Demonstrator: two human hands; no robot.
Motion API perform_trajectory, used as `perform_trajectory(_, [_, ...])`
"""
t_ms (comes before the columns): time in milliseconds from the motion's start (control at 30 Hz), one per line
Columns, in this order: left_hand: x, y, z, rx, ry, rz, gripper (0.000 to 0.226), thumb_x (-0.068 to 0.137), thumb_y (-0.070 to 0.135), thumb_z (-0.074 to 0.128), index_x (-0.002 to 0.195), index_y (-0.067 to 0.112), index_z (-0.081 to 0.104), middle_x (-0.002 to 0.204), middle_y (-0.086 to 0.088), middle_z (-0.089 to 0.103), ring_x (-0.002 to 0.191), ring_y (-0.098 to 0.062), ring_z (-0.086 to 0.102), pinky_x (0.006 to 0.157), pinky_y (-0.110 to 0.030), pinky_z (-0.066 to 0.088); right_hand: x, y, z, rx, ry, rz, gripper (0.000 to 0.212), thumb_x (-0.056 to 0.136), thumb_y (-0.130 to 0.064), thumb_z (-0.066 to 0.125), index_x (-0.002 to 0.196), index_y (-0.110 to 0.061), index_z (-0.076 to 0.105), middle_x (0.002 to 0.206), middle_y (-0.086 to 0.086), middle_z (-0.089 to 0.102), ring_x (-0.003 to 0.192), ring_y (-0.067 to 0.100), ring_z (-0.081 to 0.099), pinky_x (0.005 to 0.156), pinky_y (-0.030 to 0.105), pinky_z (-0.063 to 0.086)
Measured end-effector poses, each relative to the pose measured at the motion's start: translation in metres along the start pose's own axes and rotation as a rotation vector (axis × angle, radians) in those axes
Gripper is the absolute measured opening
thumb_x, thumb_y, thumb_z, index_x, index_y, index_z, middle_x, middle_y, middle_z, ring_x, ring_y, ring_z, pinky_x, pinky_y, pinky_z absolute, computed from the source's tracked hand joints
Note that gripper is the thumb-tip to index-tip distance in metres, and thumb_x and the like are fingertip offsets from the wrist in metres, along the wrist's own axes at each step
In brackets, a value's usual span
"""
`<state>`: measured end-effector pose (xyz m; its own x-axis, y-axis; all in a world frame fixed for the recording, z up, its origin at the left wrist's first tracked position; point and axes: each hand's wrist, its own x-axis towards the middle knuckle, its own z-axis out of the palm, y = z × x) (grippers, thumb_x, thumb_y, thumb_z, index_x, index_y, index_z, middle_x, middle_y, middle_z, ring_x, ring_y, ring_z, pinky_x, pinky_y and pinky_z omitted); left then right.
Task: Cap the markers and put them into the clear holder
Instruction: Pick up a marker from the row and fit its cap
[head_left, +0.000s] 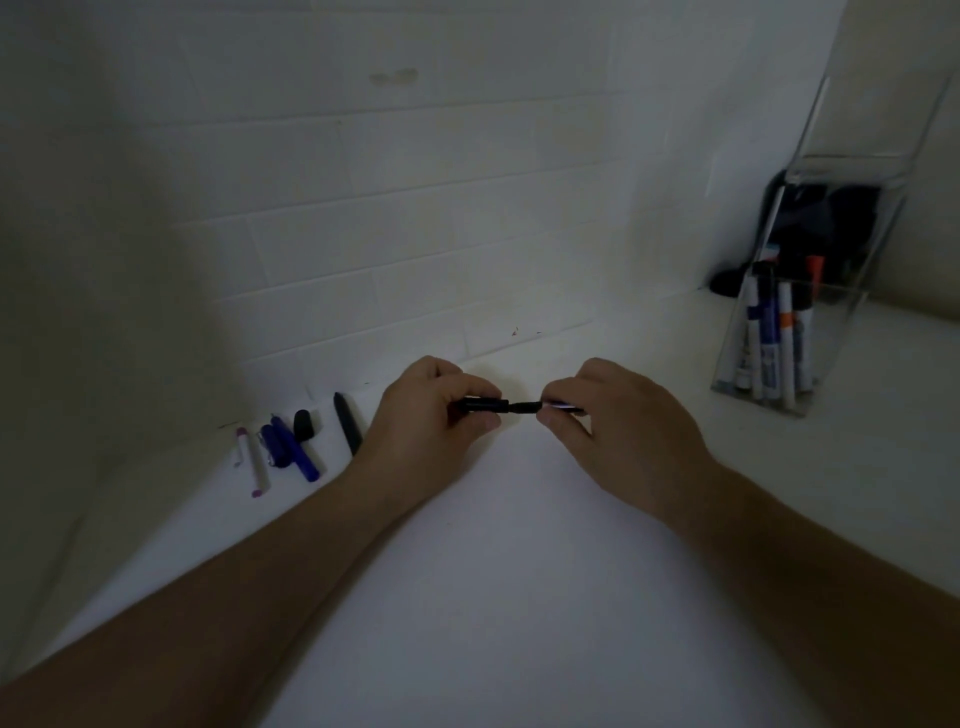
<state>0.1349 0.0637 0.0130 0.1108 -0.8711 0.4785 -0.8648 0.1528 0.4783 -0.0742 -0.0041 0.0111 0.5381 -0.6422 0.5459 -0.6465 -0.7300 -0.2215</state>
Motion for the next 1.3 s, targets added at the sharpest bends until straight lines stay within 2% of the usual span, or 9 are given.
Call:
perform_trajectory(167, [-0.002,0.005,0.005,0.012,-0.024,0.118,0.018,0.088,0.032,0.073,0.105,0.037,0.076,0.087,0.026,0.062,0.081,0.011,0.053,0.075,-0.003,0.033,0.0,-0.002,0.005,0.032,0.004,-0.035,0.017,0.096,-0.044,0.055,0.098,-0.033,0.068,0.086,-0.008,0.052,0.073,0.016,0.055,0.063,0.037,0.049])
perform_trajectory(400, [-0.005,0.005,0.009,-0.002,0.022,0.153,0.015,0.084,0.025,0.076,0.097,0.031,0.077,0.081,0.017,0.065,0.078,0.007,0.054,0.073,-0.004,0.034,-0.002,-0.001,0.008,0.048,0.004,-0.073,0.016,0.096,-0.044,0.056,0.097,-0.034,0.069,0.086,-0.009,0.053,0.071,0.013,0.054,0.062,0.034,0.048])
perform_trajectory(700, [-0.005,0.005,0.01,0.006,0.025,0.208,0.014,0.082,0.026,0.078,0.096,0.03,0.078,0.081,0.01,0.068,0.076,-0.003,0.054,0.071,-0.007,0.037,-0.004,0.0,0.011,0.07,-0.006,-0.099,0.029,0.095,-0.049,0.047,0.101,-0.033,0.071,0.084,-0.008,0.056,0.072,0.012,0.055,0.062,0.034,0.048])
perform_trajectory(833, [-0.004,0.01,0.01,-0.001,-0.055,0.13,0.023,0.081,0.039,0.078,0.104,0.035,0.073,0.087,0.018,0.068,0.081,0.002,0.057,0.073,-0.006,0.036,-0.006,-0.008,0.005,-0.2,0.033,-0.101,0.034,0.094,-0.055,0.04,0.107,-0.04,0.067,0.082,-0.014,0.067,0.086,0.015,0.057,0.08,0.039,0.041])
perform_trajectory(967, [-0.005,0.011,0.005,-0.167,0.003,0.068,0.036,0.078,0.026,0.083,0.105,0.035,0.061,0.089,0.024,0.067,0.081,0.003,0.064,0.074,-0.008,0.044,-0.008,-0.01,-0.01,-0.396,-0.001,-0.181,0.016,0.093,-0.039,0.063,0.108,-0.039,0.067,0.074,-0.014,0.067,0.08,0.019,0.047,0.069,0.036,0.033])
perform_trajectory(1033, [-0.007,0.012,0.004,-0.176,0.038,0.146,0.038,0.083,0.021,0.078,0.112,0.032,0.057,0.1,0.02,0.065,0.085,0.001,0.064,0.078,-0.009,0.043,-0.001,0.001,-0.028,-0.371,-0.033,-0.124,0.015,0.099,-0.031,0.057,0.111,-0.035,0.065,0.081,-0.01,0.063,0.081,0.019,0.044,0.068,0.036,0.037])
perform_trajectory(1167, [-0.016,0.012,0.006,-0.097,0.022,0.382,0.037,0.091,0.024,0.067,0.125,0.031,0.054,0.116,0.014,0.054,0.095,0.0,0.058,0.083,-0.019,0.047,0.015,0.031,-0.092,-0.052,0.218,0.17,0.019,0.102,-0.025,0.052,0.119,-0.02,0.058,0.093,0.005,0.059,0.082,0.025,0.056,0.072,0.037,0.046])
perform_trajectory(1233, [-0.021,0.015,0.008,-0.044,-0.015,0.486,0.034,0.094,0.027,0.062,0.126,0.033,0.056,0.122,0.012,0.053,0.103,-0.006,0.058,0.084,-0.027,0.051,0.019,0.05,-0.127,-0.043,0.377,0.208,0.019,0.101,-0.021,0.054,0.118,-0.014,0.058,0.1,0.003,0.06,0.086,0.022,0.057,0.076,0.033,0.044])
perform_trajectory(1300, [-0.026,0.02,0.008,0.001,-0.028,0.589,0.031,0.094,0.026,0.062,0.124,0.032,0.059,0.123,0.008,0.054,0.104,-0.011,0.058,0.082,-0.031,0.053,0.023,0.071,-0.155,-0.116,0.487,0.243,0.019,0.099,-0.021,0.057,0.116,-0.011,0.059,0.106,0.006,0.06,0.091,0.025,0.06,0.083,0.036,0.047])
